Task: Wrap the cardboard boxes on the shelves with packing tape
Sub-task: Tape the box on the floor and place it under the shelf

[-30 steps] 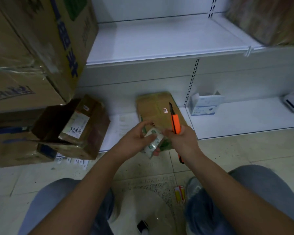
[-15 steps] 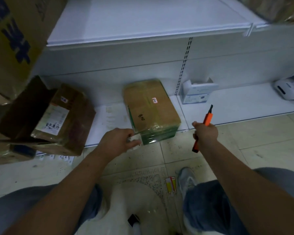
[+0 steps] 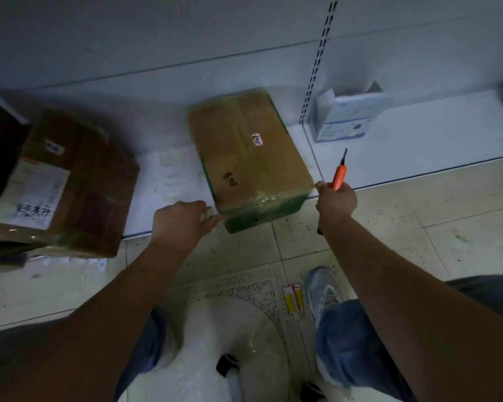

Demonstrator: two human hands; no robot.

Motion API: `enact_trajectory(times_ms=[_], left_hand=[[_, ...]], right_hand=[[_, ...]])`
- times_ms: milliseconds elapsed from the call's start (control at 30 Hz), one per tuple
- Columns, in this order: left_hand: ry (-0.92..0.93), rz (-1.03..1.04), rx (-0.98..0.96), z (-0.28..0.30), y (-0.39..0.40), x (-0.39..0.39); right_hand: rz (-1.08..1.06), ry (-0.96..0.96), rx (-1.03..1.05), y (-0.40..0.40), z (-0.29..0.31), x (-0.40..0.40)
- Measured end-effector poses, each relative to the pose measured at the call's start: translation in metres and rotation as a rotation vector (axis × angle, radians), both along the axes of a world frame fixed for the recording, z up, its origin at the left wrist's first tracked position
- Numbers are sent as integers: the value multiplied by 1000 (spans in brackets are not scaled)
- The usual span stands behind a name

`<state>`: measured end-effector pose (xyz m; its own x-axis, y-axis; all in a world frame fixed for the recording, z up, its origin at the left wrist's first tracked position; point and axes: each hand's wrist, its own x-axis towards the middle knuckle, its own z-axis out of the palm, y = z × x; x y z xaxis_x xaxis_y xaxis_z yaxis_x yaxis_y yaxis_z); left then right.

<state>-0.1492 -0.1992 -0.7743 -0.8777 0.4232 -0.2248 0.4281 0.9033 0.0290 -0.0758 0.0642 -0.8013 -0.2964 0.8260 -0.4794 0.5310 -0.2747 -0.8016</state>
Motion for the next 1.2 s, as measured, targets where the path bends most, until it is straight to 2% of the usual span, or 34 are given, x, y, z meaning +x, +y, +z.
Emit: enact_trajectory(times_ms=[100, 267, 467, 600, 700, 800, 867, 900, 967, 1000, 1100, 1200], left_hand=[[4, -14, -16, 1, 10, -8], [55, -51, -92, -5, 20, -9], [55, -5, -131, -14, 21, -7], [4, 22, -111, -22, 22, -14], [-82, 17, -56, -26, 19, -19], [-122, -12, -47, -32, 15, -22], [-213, -9, -18, -35, 13, -28], [-272, 1, 7, -36, 13, -32], [-362, 26, 67, -39, 14, -37], [-383, 31, 96, -40, 14, -39], [-414, 38, 178, -45, 15, -42], [-472, 96, 263, -50, 17, -40]], right_hand=[[-45, 25, 69, 2, -5, -4], [-54, -38, 104, 7, -19, -5], [-11, -76, 80, 5, -24, -13], [1, -91, -51, 13, -26, -25], [22, -39, -266, 25, -24, -23], [209, -196, -307, 32, -24, -12], [212, -311, -197, 36, -29, -4], [176, -315, -76, 36, -29, -2], [144, -249, 171, 29, -27, -9], [173, -212, 225, 22, -25, -16], [297, -215, 267, 2, -24, -37], [241, -183, 282, -7, -31, -44]])
